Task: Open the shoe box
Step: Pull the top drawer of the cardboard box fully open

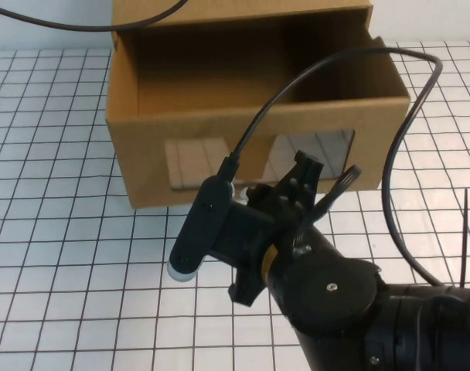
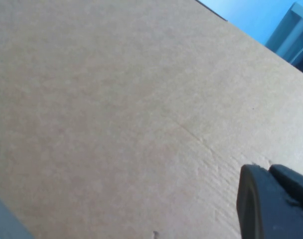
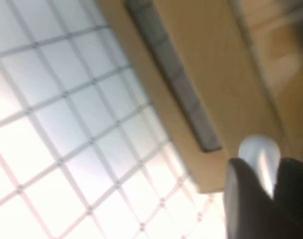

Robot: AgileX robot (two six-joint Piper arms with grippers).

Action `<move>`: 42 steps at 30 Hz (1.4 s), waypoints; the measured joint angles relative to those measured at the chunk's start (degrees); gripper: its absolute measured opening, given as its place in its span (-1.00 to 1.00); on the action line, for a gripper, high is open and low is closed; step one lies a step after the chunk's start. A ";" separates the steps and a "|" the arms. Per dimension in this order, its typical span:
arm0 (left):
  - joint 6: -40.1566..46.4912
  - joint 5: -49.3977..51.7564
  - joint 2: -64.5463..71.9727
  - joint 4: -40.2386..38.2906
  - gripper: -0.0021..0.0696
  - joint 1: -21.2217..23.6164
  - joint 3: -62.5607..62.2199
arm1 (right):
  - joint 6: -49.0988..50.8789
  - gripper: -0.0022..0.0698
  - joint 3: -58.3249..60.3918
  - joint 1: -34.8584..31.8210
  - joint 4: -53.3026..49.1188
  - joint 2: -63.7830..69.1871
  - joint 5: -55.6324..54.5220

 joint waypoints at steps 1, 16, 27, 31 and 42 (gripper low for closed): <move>-0.09 0.00 0.00 0.00 -0.95 0.00 0.00 | 0.08 -0.55 0.00 0.00 0.71 0.09 -0.77; -0.09 1.93 -0.80 1.63 -0.95 0.00 0.00 | -1.85 -0.69 0.00 9.57 3.80 -3.18 14.81; -0.09 2.36 -15.50 12.24 -0.95 0.00 6.33 | -5.70 -0.97 -2.48 -0.27 12.42 -18.46 19.36; 0.38 -4.70 -25.45 15.22 -0.95 0.00 17.77 | -11.51 -0.97 -3.66 -12.80 22.84 -25.71 16.61; 3.31 -39.35 -64.73 15.98 -0.95 0.00 67.60 | -33.02 -0.97 -1.38 -45.45 59.42 -38.80 13.43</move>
